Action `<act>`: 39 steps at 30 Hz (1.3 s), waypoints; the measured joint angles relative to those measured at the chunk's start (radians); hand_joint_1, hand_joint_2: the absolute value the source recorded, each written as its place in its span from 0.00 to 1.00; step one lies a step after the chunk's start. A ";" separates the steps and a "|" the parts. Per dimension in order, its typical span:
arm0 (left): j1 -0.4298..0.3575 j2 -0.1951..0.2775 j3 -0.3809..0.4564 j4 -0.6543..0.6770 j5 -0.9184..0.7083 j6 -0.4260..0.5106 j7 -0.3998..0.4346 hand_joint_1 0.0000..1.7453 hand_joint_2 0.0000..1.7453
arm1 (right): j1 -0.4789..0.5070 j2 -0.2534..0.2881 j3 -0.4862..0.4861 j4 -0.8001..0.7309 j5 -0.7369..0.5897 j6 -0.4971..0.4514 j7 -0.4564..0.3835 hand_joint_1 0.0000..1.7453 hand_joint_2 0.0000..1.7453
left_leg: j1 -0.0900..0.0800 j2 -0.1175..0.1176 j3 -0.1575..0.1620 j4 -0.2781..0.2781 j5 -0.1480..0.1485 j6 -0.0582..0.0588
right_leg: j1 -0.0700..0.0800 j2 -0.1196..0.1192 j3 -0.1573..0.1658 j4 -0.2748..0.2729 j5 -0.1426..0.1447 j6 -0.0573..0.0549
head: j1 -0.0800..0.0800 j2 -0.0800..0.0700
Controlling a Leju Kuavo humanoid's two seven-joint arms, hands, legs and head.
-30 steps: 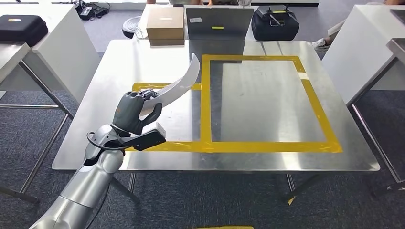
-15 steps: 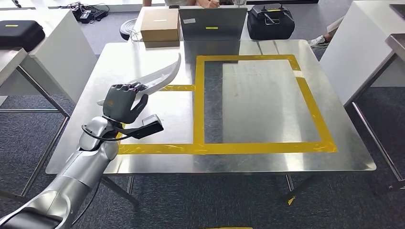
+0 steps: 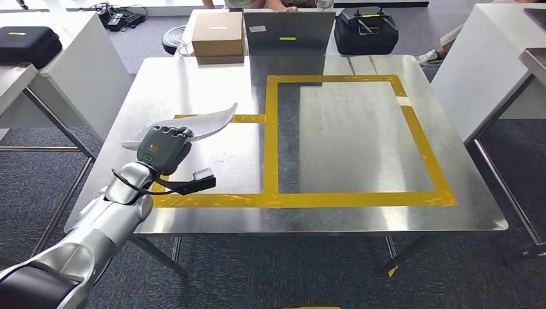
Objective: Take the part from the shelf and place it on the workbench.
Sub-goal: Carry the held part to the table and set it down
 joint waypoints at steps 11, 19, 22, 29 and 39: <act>0.028 0.006 -0.061 0.049 -0.075 0.059 -0.008 1.00 1.00 | 0.003 -0.003 0.001 0.000 0.030 0.018 -0.018 0.00 0.00 | 0.000 0.000 0.000 0.000 0.000 0.000 | 0.000 0.000 0.000 0.000 0.000 0.000 | 0.000 0.000; 0.052 0.006 -0.074 0.063 -0.065 0.054 -0.029 0.00 1.00 | 0.003 -0.004 0.002 0.000 0.030 0.017 0.001 0.00 0.00 | 0.000 0.000 0.000 0.000 0.000 0.000 | 0.000 0.000 0.000 0.000 0.000 0.000 | 0.000 0.000; 0.054 0.006 -0.074 0.066 -0.063 0.040 -0.025 0.00 0.25 | 0.003 -0.004 0.002 0.000 0.030 0.017 0.001 0.00 0.00 | 0.000 0.000 0.000 0.000 0.000 0.000 | 0.000 0.000 0.000 0.000 0.000 0.000 | 0.000 0.000; 0.054 0.006 -0.080 0.071 -0.089 -0.055 0.046 0.00 0.00 | 0.003 -0.004 0.001 0.000 0.030 0.016 -0.001 0.00 0.00 | 0.000 0.000 0.000 0.000 0.000 0.000 | 0.000 0.000 0.000 0.000 0.000 0.000 | 0.000 0.000; 0.007 0.011 -0.076 0.069 -0.042 -0.056 0.054 0.00 0.00 | 0.004 -0.004 0.000 0.000 0.030 0.013 -0.002 0.00 0.00 | 0.000 0.000 0.000 0.000 0.000 0.000 | 0.000 -0.001 0.000 0.000 0.000 0.000 | 0.000 0.000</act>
